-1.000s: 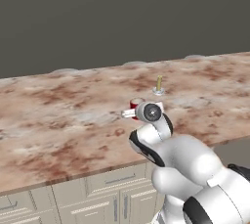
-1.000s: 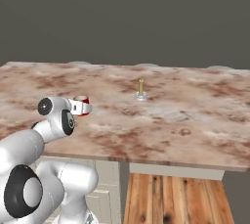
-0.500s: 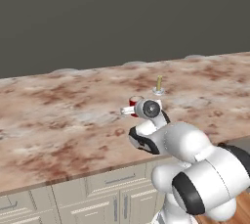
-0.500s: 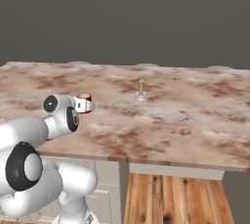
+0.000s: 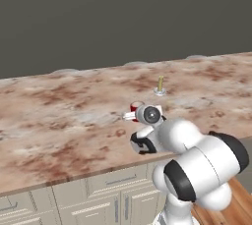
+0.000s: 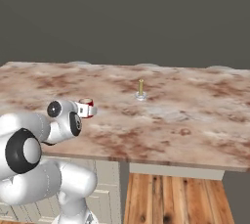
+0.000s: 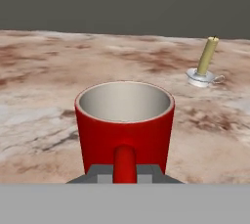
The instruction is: Open the cabinet directly in front. Then move the liquor and the mug to the dining counter with the candle on it.
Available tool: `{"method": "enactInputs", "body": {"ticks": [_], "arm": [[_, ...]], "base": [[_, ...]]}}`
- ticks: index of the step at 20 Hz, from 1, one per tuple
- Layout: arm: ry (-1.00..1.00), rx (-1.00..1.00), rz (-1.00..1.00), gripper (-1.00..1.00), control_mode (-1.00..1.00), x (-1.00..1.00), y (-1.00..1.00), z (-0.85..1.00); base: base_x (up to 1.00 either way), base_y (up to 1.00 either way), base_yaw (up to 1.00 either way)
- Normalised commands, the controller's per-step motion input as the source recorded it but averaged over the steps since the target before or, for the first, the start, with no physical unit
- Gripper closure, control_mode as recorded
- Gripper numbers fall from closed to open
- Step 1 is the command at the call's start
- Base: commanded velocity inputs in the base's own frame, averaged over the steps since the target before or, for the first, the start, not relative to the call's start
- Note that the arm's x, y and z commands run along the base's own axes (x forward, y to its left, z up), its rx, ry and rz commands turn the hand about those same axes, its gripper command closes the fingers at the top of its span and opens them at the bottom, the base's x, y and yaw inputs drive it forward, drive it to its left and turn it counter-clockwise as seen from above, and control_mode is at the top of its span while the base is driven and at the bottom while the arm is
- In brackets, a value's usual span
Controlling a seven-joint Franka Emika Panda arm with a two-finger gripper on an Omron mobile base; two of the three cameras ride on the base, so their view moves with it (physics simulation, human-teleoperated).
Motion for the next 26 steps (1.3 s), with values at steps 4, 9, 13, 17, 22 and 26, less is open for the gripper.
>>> {"method": "enactInputs", "body": {"ticks": [4, 9, 13, 17, 22, 26], "arm": [[0.01, 0.03, 0.0, 1.0, -1.0, 0.0, -0.02, -0.43], [0.02, 0.05, 0.0, 1.0, -1.0, 0.03, 0.0, -0.38], [0.0, 0.05, 0.0, 1.0, -1.0, 0.02, 0.0, -0.3], [0.0, 0.03, 0.0, 1.0, -1.0, 0.1, 0.0, -0.25], [0.0, 0.0, 0.0, 1.0, -1.0, 0.09, 0.0, -0.31], [0.0, 0.0, 0.0, 1.0, -1.0, 0.05, 0.0, -0.26]], "base": [[0.0, 0.0, 0.0], [0.0, 0.0, 0.0], [0.0, 0.0, 0.0], [0.0, 0.0, 0.0], [0.0, 0.0, 0.0], [0.0, 0.0, 0.0]]}}
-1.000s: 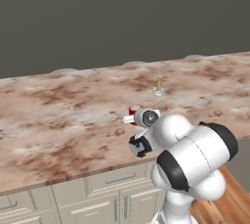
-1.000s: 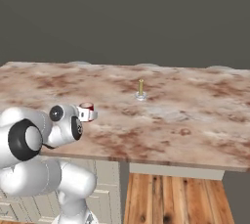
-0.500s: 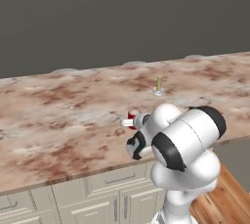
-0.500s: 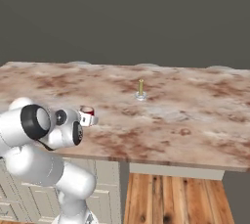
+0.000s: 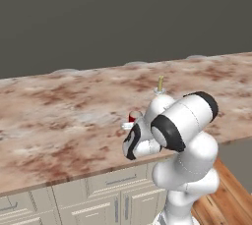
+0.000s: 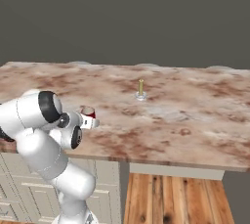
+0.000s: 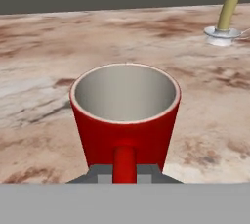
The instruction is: Open the cabinet directly in front. Then move the liquor and the mug to the dining counter with the candle on it.
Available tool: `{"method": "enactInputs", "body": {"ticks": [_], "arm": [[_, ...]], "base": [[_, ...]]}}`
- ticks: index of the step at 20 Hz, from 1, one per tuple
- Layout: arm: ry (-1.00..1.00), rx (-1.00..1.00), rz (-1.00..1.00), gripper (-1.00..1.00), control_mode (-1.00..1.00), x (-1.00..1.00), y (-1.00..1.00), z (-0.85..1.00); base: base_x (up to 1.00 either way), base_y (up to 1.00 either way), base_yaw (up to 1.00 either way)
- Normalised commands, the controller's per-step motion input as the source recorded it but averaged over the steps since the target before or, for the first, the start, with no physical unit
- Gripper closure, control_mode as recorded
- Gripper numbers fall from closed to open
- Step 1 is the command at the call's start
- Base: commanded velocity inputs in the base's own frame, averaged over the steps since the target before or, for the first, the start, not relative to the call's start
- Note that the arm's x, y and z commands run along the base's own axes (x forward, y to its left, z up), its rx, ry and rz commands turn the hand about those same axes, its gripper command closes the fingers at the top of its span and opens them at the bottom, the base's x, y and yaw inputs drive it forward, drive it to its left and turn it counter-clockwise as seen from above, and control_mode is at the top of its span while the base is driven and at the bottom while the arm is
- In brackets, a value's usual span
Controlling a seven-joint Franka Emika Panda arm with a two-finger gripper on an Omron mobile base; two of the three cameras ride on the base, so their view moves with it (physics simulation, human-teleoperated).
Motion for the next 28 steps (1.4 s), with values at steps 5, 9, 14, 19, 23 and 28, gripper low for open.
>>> {"method": "enactInputs", "body": {"ticks": [5, 9, 14, 19, 23, 28], "arm": [[-0.01, 0.0, 0.0, 1.0, -1.0, 0.0, 0.0, -0.16], [0.0, 0.0, 0.0, -1.0, -1.0, 0.0, 0.0, 0.0], [0.01, 0.02, -0.04, -1.0, -1.0, 0.03, 0.0, 0.42], [0.07, 0.03, -0.05, -1.0, -1.0, 0.0, 0.0, 1.0], [0.07, 0.03, -0.06, -1.0, -1.0, 0.0, 0.0, 1.0], [0.11, 0.07, -0.03, -1.0, -1.0, -0.03, 0.0, 1.0]], "base": [[0.0, 0.0, 0.0], [0.0, 0.0, 0.0], [0.0, 0.0, 0.0], [0.0, 0.0, 0.0], [0.0, 0.0, 0.0], [0.0, 0.0, 0.0]]}}
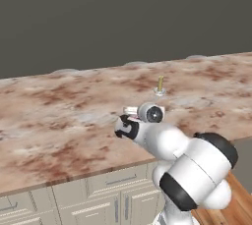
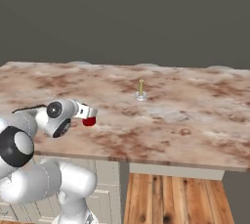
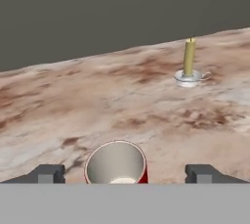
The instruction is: Open the cabinet directly in front. Then move the liquor and the mug to the dining counter with the candle on it.
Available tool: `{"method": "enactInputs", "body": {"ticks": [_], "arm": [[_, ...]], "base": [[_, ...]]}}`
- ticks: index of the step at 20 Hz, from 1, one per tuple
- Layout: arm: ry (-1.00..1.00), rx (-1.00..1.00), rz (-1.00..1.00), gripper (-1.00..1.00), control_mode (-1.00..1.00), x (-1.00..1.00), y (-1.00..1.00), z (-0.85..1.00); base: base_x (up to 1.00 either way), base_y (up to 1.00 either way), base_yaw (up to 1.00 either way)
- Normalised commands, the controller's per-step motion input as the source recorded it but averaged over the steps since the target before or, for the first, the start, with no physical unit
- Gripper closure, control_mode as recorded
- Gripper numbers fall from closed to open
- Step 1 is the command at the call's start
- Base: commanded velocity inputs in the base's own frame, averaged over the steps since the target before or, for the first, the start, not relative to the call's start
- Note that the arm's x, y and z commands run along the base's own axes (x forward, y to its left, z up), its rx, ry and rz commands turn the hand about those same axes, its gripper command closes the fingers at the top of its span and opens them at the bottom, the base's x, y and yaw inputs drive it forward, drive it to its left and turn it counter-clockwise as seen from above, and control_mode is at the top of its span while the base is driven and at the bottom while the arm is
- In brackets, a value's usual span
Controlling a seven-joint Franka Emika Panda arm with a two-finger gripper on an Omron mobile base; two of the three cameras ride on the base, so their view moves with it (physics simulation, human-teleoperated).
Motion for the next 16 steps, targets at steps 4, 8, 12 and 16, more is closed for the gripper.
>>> {"method": "enactInputs", "body": {"ticks": [4, 8, 12, 16], "arm": [[0.14, 0.08, -0.03, -1.0, -1.0, -0.21, 0.0, 1.0], [0.16, 0.07, -0.02, -1.0, -1.0, -0.62, -0.04, 1.0], [0.13, 0.03, 0.0, -1.0, -1.0, -0.94, -0.04, 0.95], [-0.14, 0.0, 0.0, -1.0, -1.0, -1.0, -0.01, 0.36]], "base": [[0.0, 0.0, 0.0], [0.0, 0.0, 0.0], [0.0, 0.0, 0.0], [0.0, 0.0, 0.0]]}}
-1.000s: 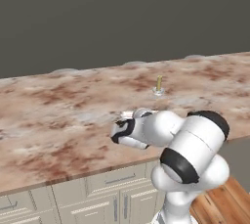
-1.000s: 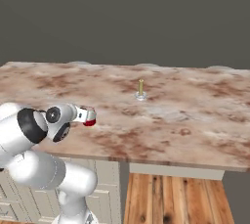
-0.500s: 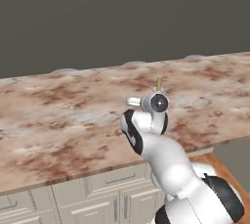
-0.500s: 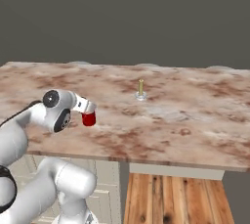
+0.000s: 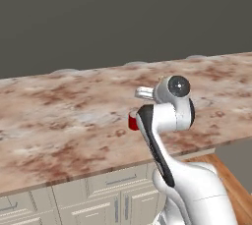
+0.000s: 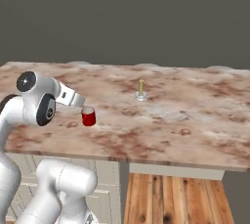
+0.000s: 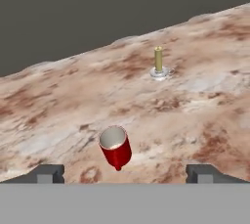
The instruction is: Open the cabinet directly in front. Then move the liquor and the mug to the dining counter with the candle on it.
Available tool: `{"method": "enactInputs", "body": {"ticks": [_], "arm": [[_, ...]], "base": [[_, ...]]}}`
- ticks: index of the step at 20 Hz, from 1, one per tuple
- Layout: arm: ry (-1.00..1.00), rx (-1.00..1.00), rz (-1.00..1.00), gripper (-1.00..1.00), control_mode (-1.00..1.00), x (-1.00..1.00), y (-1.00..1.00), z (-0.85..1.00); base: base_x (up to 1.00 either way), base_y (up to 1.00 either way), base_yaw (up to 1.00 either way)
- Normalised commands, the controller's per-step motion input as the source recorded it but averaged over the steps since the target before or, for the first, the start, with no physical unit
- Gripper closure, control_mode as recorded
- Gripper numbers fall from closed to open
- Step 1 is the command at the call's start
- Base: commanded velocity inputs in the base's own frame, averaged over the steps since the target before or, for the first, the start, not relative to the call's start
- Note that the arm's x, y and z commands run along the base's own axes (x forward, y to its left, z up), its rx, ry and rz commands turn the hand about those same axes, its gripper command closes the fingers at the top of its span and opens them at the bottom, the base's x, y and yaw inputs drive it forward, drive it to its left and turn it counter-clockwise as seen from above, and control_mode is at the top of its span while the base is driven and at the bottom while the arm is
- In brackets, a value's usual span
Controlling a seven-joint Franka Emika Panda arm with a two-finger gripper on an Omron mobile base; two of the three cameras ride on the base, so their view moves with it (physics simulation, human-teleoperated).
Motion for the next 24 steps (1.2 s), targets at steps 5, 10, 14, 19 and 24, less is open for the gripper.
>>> {"method": "enactInputs", "body": {"ticks": [5, 10, 14, 19, 24], "arm": [[-0.3, 0.0, 0.0, -1.0, -1.0, -1.0, -0.03, 0.06], [-0.46, 0.0, 0.0, -1.0, -1.0, -0.98, 0.0, 0.16], [-0.49, 0.0, 0.0, -1.0, -1.0, -0.63, 0.0, 0.65], [-0.11, 0.04, -0.03, -1.0, -1.0, -0.21, 0.0, 1.0], [-0.05, 0.01, -0.02, -1.0, -1.0, -0.23, 0.0, 0.32]], "base": [[0.0, 0.0, 0.0], [0.0, 0.0, 0.0], [0.0, 0.0, 0.0], [0.0, 0.0, 0.0], [0.0, 0.0, 0.0]]}}
